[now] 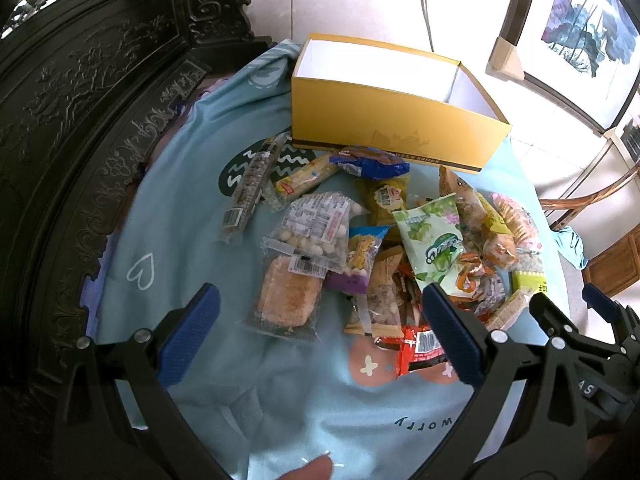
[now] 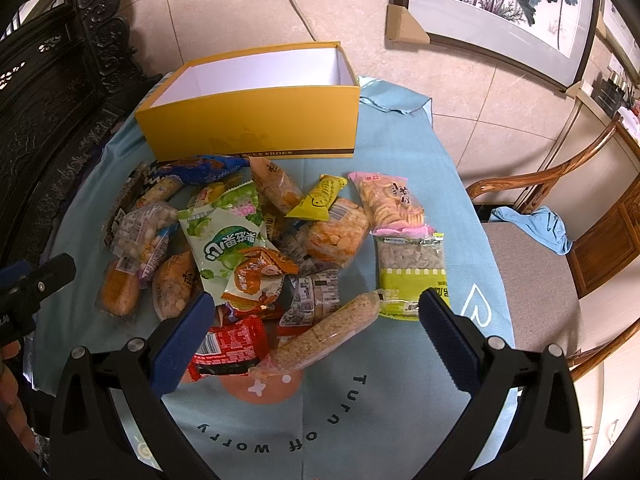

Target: Organize snacks

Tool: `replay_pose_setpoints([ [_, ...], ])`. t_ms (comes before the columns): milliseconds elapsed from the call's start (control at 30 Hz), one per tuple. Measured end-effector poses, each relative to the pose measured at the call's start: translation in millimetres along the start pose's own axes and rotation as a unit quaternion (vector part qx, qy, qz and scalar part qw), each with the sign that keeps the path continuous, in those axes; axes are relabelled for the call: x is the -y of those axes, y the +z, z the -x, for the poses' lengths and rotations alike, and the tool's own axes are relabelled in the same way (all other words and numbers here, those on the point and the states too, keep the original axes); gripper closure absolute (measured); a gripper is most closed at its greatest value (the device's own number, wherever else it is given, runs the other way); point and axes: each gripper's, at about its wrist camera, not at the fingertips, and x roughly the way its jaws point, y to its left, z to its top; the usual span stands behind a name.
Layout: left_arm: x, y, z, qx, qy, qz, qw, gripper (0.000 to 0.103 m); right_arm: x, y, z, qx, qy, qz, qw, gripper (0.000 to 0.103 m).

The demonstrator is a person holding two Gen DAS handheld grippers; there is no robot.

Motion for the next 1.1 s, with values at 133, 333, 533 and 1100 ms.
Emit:
replay_pose_setpoints([
  [133,-0.1,0.5,-5.9,0.006,-0.003,0.001,1.0,0.002,4.5,-2.7,-7.0,-0.004,0.0,-0.001,1.0,0.001],
  [333,5.9,3.9,-22.9,-0.01,-0.013,-0.015,0.9997,0.002,11.0,-4.6,-14.4,-0.005,0.0,-0.005,1.0,0.001],
  [533,0.1,11.5,-47.2,-0.031,-0.019,-0.018,0.9992,0.002,22.3,-0.4,-27.7,-0.007,0.012,-0.006,1.0,0.001],
  [1100,0.3,53.2,-141.4,-0.086,-0.038,-0.027,0.9952,0.016,32.8,29.8,-76.1,-0.031,0.031,0.012,0.999,0.001],
])
